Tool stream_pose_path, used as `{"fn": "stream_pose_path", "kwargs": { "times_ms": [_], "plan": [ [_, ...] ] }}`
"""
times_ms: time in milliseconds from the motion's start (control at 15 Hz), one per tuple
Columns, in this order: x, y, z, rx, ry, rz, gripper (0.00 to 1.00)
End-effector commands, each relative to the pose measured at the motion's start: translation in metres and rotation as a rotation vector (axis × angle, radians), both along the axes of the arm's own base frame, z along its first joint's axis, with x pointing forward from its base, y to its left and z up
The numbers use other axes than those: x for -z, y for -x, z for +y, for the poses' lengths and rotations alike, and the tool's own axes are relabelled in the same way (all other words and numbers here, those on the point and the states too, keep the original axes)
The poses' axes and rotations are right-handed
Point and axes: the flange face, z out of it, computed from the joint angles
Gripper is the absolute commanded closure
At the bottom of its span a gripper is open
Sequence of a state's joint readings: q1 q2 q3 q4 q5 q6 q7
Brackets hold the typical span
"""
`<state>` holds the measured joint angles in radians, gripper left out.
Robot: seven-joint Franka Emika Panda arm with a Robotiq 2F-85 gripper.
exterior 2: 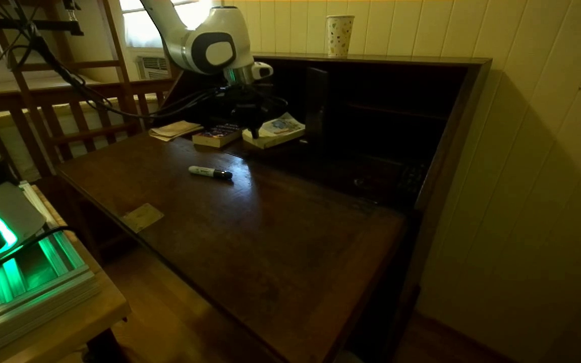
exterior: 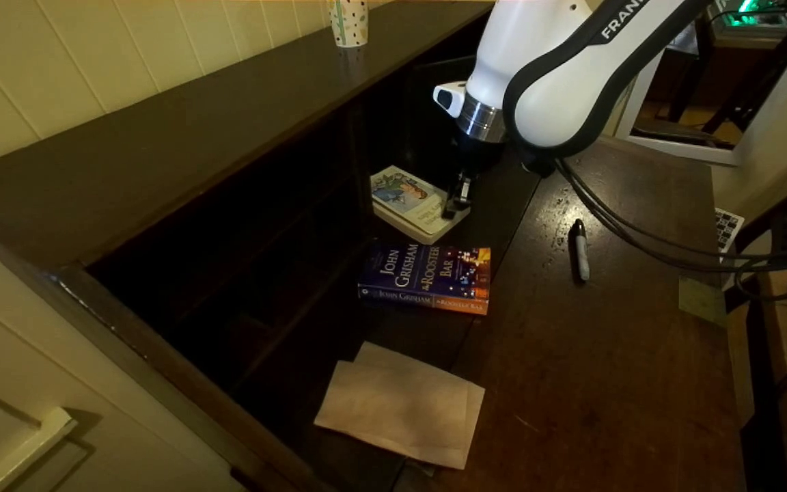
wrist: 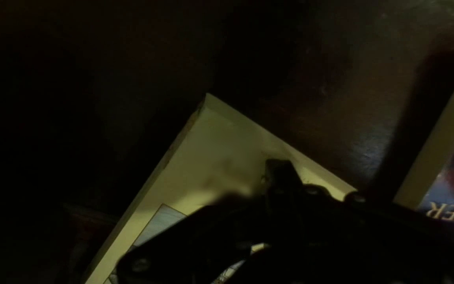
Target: Move the two books
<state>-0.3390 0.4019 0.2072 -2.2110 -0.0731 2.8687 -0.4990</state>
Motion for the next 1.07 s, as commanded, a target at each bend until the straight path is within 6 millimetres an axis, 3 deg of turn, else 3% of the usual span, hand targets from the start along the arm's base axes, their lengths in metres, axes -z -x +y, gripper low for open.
{"fn": "stream_pose_path", "kwargs": {
  "times_ms": [0,333,667,1000],
  "plan": [
    [0.006,0.025,-0.002,-0.036,-0.010,0.075,1.00],
    [-0.027,0.028,-0.026,0.091,-0.070,0.005,1.00],
    [-0.056,0.015,-0.040,0.291,-0.180,-0.108,1.00],
    [-0.037,-0.001,-0.032,0.346,-0.279,-0.145,1.00]
  ]
}}
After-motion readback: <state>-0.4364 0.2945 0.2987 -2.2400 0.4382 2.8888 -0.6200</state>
